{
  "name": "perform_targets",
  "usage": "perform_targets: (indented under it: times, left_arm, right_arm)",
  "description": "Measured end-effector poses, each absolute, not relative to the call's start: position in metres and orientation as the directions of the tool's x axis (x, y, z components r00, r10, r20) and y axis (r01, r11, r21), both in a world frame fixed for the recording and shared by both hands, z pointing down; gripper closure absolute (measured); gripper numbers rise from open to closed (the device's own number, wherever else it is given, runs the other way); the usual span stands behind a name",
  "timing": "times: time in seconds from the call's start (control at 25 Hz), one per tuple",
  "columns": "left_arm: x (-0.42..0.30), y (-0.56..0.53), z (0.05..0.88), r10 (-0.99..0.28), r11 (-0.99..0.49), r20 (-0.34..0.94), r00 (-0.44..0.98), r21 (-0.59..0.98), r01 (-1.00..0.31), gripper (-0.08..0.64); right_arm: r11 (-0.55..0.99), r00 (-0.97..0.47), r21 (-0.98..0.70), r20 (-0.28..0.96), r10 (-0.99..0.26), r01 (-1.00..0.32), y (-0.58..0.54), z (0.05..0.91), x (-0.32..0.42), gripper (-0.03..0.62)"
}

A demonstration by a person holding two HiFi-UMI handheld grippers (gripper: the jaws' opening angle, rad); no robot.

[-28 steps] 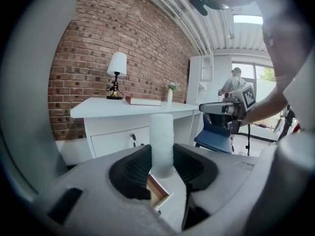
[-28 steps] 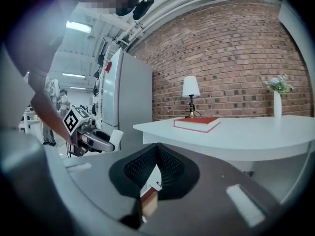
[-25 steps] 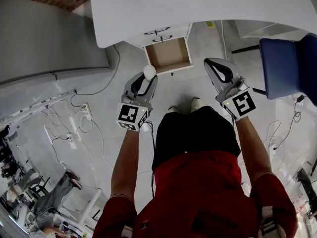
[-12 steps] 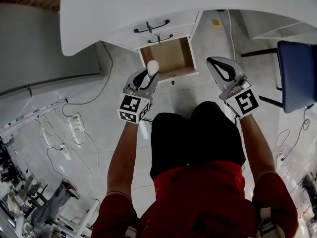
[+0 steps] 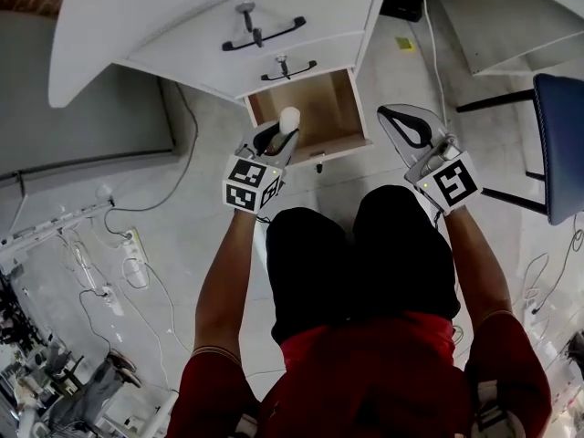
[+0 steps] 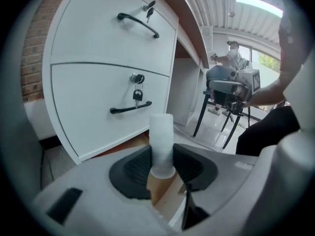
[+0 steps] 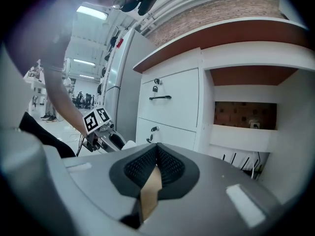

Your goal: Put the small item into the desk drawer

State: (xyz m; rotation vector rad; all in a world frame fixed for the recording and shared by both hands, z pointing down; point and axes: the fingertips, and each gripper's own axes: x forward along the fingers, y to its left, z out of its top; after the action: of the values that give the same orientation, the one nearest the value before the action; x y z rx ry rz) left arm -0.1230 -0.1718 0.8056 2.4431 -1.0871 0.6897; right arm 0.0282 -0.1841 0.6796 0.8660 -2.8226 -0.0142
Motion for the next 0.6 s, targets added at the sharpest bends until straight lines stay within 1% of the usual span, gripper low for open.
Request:
perform_targets:
  times: [0.24, 0.44, 0.6]
  left_arm:
    - [-0.119, -0.192, 0.85, -0.513, -0.652, 0.628, 0.586, 0.159, -0.741, 0.422]
    - [-0.112, -0.205, 0.883, -0.436, -0.677, 0.702, 0.563, 0.156, -0.719, 0.422]
    - [-0.103, -0.211, 0.917, -0.353, -0.703, 0.769, 0.534, 0.159, -0.694, 0.421]
  right_arm:
    - [0.843, -0.826, 0.089, 0.172, -0.537, -0.53, -0.19, 0.716, 0.032, 0.583]
    - [0.856, -0.827, 0.086, 0.226, -0.515, -0.509, -0.195, 0.752, 0.038, 0.583]
    - [0.864, -0.846, 0.092, 0.179, -0.503, -0.494, -0.198, 0.759, 0.035, 0.583]
